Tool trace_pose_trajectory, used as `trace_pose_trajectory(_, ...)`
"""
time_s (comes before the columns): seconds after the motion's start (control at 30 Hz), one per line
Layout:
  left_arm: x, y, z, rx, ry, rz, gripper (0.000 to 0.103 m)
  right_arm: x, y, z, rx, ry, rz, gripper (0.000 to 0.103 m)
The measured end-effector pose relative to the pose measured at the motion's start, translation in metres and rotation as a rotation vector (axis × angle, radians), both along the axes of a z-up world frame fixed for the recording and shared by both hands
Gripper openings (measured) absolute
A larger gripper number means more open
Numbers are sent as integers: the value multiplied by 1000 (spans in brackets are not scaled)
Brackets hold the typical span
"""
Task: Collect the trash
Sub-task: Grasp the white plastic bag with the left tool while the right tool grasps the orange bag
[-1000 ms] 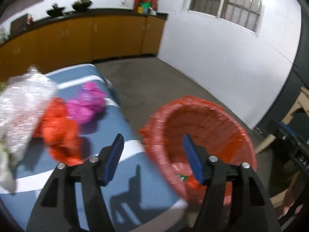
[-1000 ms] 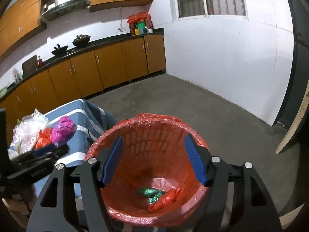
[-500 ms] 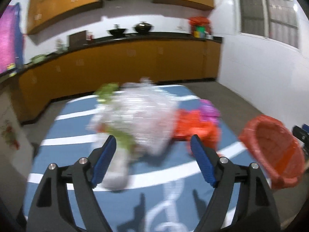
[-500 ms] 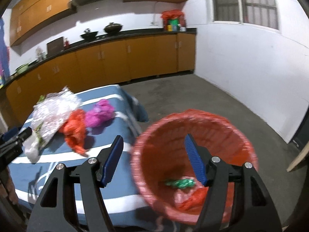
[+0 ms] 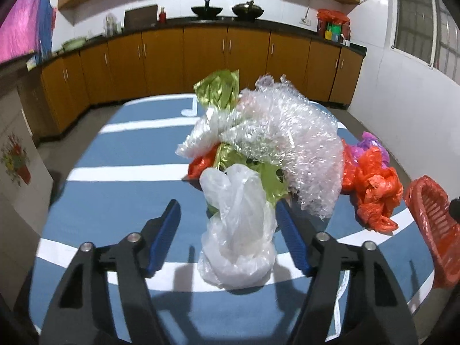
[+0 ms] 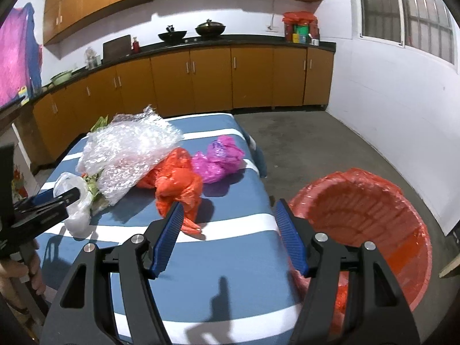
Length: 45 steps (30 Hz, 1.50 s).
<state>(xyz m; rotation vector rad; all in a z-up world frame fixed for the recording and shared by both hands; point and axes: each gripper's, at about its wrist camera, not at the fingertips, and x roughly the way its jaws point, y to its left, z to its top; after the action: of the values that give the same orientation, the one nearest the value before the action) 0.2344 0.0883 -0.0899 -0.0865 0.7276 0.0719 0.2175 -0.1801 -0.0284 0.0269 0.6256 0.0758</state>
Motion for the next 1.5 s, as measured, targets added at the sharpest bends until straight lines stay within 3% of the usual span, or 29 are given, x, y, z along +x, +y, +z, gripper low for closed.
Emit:
trace_pose_trajectory(0.13, 11, 4, -7, -30, 20, 1, 53, 7, 9, -5, -8, 11, 10, 66)
trace_pose_trajectory(0.2, 15, 6, -10, -50, 30, -8, 34, 10, 12, -7, -11, 17, 15, 66)
trace_pose_trajectory(0.3, 17, 9, -12, -82, 33, -22, 19, 14, 18, -11, -14, 25, 24, 66)
trace_pose_trajectory(0.37, 15, 11, -12, -87, 28, -31, 15, 17, 21, -13, -13, 29, 30, 66)
trace_pose_trajectory(0.87, -23, 60, 18, -110, -62, 45, 14, 74, 47, -30, 61, 88, 48, 66)
trace_pose_trajectory(1.17, -25, 76, 20, -117, -58, 75, 14, 92, 61, -51, 61, 163, 71, 66)
trace_pose_trajectory(1.2, -25, 75, 20, -118, -57, 76, 14, 92, 64, -53, 56, 169, 84, 61)
trace_pose_trajectory(1.23, -25, 75, 20, -119, -57, 76, 14, 91, 66, -55, 54, 174, 98, 49)
trace_pose_trajectory(1.3, -25, 74, 19, -118, -57, 76, 14, 89, 69, -57, 47, 189, 115, 42)
trace_pose_trajectory(1.5, -27, 72, 22, -119, -65, 72, 14, 72, 67, -53, 65, 175, 136, 35)
